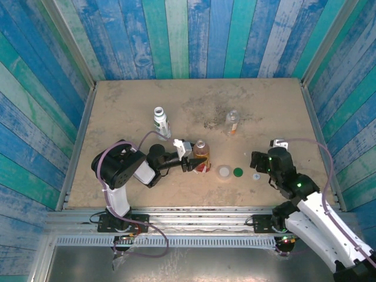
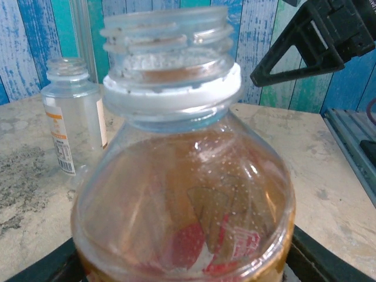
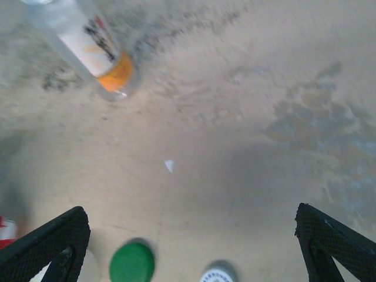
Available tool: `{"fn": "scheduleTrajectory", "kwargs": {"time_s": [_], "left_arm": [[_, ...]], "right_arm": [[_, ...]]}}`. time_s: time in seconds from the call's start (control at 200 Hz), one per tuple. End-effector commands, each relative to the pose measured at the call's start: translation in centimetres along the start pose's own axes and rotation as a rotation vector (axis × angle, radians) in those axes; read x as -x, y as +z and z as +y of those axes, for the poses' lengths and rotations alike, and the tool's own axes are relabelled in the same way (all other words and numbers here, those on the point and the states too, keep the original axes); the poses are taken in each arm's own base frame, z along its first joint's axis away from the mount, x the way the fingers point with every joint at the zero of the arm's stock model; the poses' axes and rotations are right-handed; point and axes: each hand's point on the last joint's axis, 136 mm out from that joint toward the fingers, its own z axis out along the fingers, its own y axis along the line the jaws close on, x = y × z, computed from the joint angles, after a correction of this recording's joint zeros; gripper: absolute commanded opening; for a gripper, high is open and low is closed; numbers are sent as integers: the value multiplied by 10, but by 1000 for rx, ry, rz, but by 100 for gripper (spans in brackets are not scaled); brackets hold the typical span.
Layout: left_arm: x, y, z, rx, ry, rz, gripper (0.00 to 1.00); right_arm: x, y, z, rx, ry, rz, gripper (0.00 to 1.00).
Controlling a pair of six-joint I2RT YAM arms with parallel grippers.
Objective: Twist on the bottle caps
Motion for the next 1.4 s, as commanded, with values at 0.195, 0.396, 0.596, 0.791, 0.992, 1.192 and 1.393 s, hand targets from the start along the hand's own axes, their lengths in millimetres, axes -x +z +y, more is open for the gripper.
{"fn": "scheduleTrajectory", "kwargs": {"time_s": [0.195, 0.396, 0.596, 0.791, 0.992, 1.192, 1.393], "left_arm": [[-16, 3, 3, 7, 42, 60, 62], [-26, 4, 7, 18, 72, 130, 63], [-29, 4, 7, 17, 85, 153, 65], [-26, 3, 6, 13, 87, 150, 65], [-26, 4, 6, 10, 87, 152, 66], [-27, 5, 6, 9, 81, 156, 66], [-27, 5, 6, 7, 75, 159, 66]], "right_arm": [[-56, 26, -25, -206, 19, 299, 74], [-72, 41, -20, -172, 28, 356, 59], [-87, 44, -21, -161, 36, 413, 53], [-96, 47, -17, -128, 56, 456, 47], [-104, 47, -16, -126, 51, 493, 42], [-104, 47, -16, -123, 50, 491, 38], [-105, 49, -15, -125, 31, 517, 37]]}}
